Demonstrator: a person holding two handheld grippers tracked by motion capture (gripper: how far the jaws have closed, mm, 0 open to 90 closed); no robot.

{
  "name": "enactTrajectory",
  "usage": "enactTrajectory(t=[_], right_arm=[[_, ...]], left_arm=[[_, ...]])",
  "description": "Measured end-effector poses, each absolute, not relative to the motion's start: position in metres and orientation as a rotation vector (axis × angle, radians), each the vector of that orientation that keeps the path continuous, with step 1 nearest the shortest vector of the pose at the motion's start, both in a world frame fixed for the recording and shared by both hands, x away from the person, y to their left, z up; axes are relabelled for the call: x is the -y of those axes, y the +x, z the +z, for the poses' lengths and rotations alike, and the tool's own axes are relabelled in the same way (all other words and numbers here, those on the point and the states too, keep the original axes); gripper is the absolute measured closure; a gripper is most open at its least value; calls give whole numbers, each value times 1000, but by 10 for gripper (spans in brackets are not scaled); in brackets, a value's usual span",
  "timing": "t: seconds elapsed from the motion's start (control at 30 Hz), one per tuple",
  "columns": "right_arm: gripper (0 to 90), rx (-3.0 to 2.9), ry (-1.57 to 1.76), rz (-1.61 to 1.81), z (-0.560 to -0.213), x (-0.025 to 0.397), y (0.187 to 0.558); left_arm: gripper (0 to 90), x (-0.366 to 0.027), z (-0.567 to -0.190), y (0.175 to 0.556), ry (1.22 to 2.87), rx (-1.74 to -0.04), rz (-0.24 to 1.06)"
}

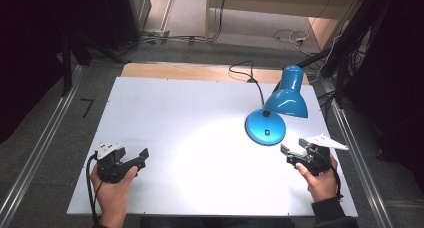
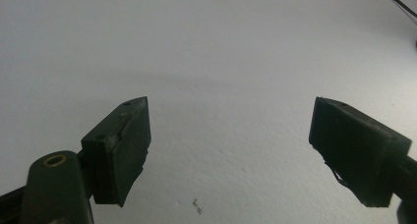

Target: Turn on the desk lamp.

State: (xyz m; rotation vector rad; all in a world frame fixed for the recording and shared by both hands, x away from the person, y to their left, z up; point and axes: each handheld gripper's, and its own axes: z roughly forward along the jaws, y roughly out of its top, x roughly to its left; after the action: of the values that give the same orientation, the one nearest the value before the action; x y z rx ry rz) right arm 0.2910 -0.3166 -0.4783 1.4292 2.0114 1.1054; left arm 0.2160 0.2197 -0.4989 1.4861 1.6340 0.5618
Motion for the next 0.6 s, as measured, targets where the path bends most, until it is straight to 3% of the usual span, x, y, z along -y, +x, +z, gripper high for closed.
enactTrajectory(t=[0.6], right_arm=[[206,-1998,1441,1088,-478,330,281]], left_arm=[[165,-220,-499,216,1488,-1635,561]])
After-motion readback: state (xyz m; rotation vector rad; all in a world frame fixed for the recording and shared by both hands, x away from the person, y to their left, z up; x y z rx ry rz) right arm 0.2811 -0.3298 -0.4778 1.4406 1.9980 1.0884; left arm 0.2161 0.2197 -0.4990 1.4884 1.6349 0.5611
